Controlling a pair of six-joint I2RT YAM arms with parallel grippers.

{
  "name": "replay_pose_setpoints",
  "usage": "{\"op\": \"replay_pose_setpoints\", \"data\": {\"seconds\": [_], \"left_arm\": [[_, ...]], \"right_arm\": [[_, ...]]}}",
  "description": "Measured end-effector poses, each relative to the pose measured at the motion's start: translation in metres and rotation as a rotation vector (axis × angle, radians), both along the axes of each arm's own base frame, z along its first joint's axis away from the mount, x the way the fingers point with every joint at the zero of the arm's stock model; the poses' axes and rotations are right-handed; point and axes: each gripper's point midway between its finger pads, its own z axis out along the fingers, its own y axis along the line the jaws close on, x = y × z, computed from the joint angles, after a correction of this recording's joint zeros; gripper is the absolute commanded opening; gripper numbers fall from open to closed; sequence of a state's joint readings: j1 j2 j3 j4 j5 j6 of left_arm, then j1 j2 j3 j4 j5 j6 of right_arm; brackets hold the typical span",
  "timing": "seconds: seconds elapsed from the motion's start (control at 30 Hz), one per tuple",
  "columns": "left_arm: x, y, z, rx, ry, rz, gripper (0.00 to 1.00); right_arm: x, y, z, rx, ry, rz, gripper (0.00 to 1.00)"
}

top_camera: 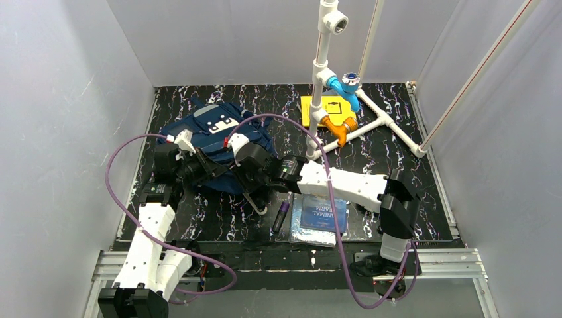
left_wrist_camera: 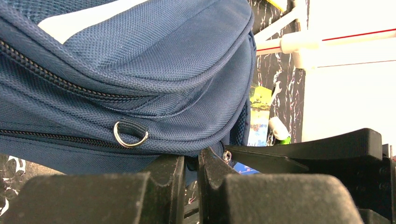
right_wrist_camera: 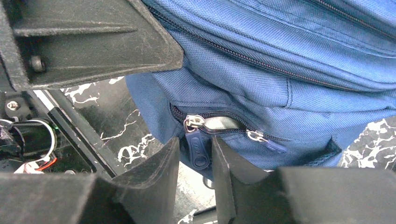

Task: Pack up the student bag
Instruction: Unzip the student bag at the center of the board.

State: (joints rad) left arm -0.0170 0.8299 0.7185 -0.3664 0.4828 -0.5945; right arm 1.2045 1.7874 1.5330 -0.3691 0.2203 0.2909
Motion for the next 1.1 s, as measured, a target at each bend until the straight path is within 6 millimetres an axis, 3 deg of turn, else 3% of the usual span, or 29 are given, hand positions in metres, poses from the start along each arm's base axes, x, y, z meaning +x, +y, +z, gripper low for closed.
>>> {"op": "replay_pose_setpoints", "data": {"seconds": [0.07, 0.13, 0.27, 0.33, 0.43, 0.57, 0.67, 0.8, 0.93, 1.1], "left_arm": [[0.000, 0.000, -0.001, -0.003, 0.003, 0.001, 0.00], [0.000, 0.000, -0.001, -0.003, 0.005, 0.003, 0.02], [-0.002, 0.001, -0.003, 0.014, 0.002, -0.010, 0.48], [-0.006, 0.001, -0.001, 0.029, -0.001, -0.026, 0.59], [-0.012, 0.002, 0.016, 0.062, -0.046, -0.054, 0.62], [-0.014, 0.007, 0.049, 0.111, -0.126, -0.052, 0.60], [-0.007, 0.014, 0.069, 0.145, -0.182, -0.024, 0.59], [0.015, 0.022, 0.082, 0.201, -0.201, -0.003, 0.63], [0.052, 0.023, 0.072, 0.241, -0.162, -0.029, 0.67], [0.090, 0.002, 0.023, 0.282, -0.029, -0.155, 0.83]], "right_arm": [[0.000, -0.001, 0.000, -0.009, -0.011, 0.001, 0.13], [0.001, -0.003, -0.001, -0.020, -0.021, -0.003, 0.03], [0.003, -0.003, -0.001, -0.033, -0.049, 0.007, 0.01], [0.004, -0.004, -0.002, -0.042, -0.058, 0.022, 0.01], [0.004, -0.005, -0.008, -0.047, -0.052, 0.064, 0.01], [0.008, -0.006, -0.019, -0.021, -0.017, 0.108, 0.01], [0.011, -0.009, -0.031, 0.005, 0.025, 0.134, 0.01], [0.013, -0.014, -0.036, 0.063, 0.070, 0.163, 0.01], [0.013, -0.013, -0.030, 0.127, 0.083, 0.191, 0.01], [0.012, -0.014, -0.025, 0.182, 0.092, 0.206, 0.01]]}}
